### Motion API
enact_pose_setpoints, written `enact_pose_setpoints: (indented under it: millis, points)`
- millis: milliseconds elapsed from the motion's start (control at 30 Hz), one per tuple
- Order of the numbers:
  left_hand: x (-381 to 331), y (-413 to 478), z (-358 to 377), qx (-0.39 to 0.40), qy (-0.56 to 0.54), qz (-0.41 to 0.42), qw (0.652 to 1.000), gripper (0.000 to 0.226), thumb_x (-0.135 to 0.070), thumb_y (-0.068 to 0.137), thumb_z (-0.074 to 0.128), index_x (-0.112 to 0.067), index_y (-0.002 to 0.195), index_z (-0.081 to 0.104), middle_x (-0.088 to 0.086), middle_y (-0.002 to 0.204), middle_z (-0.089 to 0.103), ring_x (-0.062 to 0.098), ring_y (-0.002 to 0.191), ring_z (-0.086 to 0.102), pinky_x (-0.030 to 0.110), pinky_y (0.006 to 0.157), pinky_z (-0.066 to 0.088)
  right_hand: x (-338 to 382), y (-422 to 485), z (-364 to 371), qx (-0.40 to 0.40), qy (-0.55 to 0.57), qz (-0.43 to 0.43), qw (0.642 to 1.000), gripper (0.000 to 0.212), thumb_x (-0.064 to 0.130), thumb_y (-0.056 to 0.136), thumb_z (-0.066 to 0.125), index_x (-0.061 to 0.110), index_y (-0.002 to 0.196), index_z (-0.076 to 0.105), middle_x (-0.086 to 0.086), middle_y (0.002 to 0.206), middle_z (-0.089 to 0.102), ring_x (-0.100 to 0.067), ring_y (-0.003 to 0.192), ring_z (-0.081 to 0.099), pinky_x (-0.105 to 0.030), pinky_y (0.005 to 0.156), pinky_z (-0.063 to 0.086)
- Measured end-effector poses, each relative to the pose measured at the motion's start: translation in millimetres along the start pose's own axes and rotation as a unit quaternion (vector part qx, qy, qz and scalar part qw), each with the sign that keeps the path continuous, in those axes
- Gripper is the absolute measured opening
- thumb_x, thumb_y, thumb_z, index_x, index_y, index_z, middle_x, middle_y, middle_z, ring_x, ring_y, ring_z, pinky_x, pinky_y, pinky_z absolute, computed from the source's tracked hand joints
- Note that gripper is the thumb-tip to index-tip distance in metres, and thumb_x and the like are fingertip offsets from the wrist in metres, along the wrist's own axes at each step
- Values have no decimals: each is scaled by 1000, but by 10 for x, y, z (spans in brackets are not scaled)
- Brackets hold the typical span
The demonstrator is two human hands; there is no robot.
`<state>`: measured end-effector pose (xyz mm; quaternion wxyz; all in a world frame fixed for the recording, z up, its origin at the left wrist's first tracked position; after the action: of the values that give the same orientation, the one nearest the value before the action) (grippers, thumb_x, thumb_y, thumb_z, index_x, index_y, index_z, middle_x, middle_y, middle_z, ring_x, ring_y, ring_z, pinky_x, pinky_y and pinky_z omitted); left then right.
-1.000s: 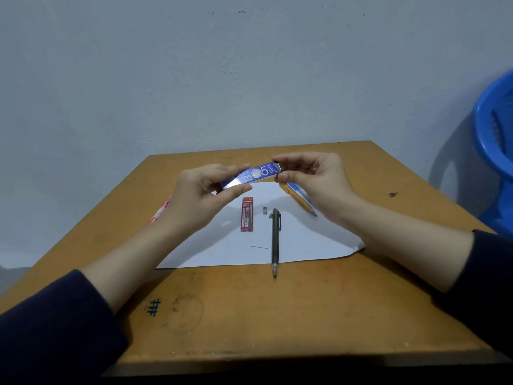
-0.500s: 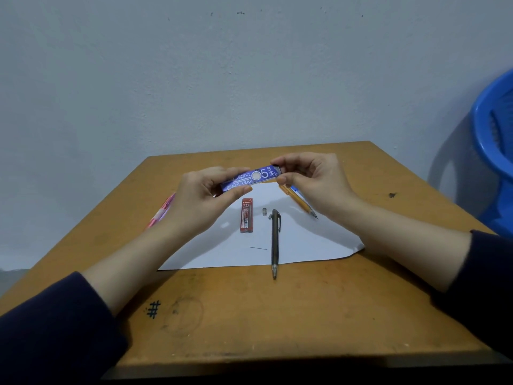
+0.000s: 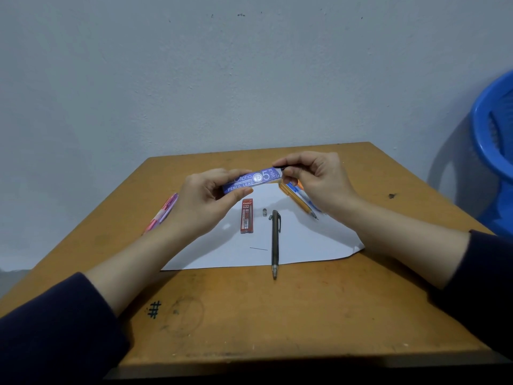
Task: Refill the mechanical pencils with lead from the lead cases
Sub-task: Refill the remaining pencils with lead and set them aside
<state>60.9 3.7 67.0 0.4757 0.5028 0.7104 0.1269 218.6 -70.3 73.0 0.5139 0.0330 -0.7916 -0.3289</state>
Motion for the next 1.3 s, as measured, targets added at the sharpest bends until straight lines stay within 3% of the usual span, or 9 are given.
enact_pose_setpoints:
  millis: [133,300,533,667,800,900,1033,1167,1300]
  points:
    - [-19,-3,-9,-7,-20,-11,1000,32,-26,84,68,-23,116,63,-10,95,69,7,81,64,35,66,56,-17,-5,12,-5,53,12,999,31,-11,92,46,13,96,66,0,79,66,-3,66,58,-20,67,50]
    - [-39,-4,-11,-39,-87,-61,994,31,-10,83,69,-23,110,64,-22,90,69,-7,74,61,12,65,48,-90,-40,90,-27,194,25,980,40,-13,88,52,12,120,56,-3,76,64,-10,66,61,-20,68,51]
    - [-109,-42,40,-40,-116,-84,989,30,-10,83,68,-19,111,65,-12,89,68,-7,67,59,7,61,44,-217,-112,196,-34,315,104,943,28,-3,79,63,4,106,64,-6,78,68,-12,65,60,-19,67,50]
    - [-156,-54,58,-47,-147,-88,984,34,-6,82,68,-11,116,63,-9,88,69,-6,66,59,7,61,44,-178,-129,211,-19,271,91,958,32,14,69,68,9,101,67,-2,80,69,-12,70,57,-22,70,47]
    - [-102,-73,97,-47,-163,-117,979,29,-20,82,68,-21,110,68,-11,90,72,2,77,63,13,67,49,-169,-132,170,-39,262,88,960,30,22,69,69,13,98,68,-2,89,70,-16,83,59,-27,72,46]
    - [-43,-77,84,-52,-122,-127,983,24,-18,87,66,-29,109,67,-4,105,68,6,91,62,20,76,53,-152,-107,92,-70,253,88,961,24,19,75,68,14,98,68,0,92,72,-13,90,64,-28,77,50]
    - [44,-67,23,-78,-127,-161,976,28,-13,91,62,-29,113,65,-1,110,66,3,96,61,21,81,50,-59,-39,-79,-105,227,69,966,19,8,87,62,13,105,65,2,94,73,-9,92,66,-27,86,51]
    - [182,-98,24,-106,-226,-241,938,24,-9,95,50,-17,111,66,6,109,69,19,104,65,28,86,50,50,-16,-163,-106,180,32,977,23,8,91,58,13,113,61,-1,100,71,-12,97,67,-29,85,53]
    - [180,-134,122,-111,-364,-295,876,27,-11,97,44,-2,114,63,15,110,68,22,99,68,29,84,53,153,-17,-136,-80,12,-78,994,32,16,89,61,26,119,58,-5,105,64,-20,103,62,-40,86,54]
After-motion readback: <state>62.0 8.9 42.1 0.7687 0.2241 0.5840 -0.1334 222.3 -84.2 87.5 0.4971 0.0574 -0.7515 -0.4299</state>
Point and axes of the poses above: each hand's wrist, its own y-axis towards the middle knuckle, its own z-axis out of the palm, x = y × z, the point moved 9 cm from there along y, towards the middle knuckle
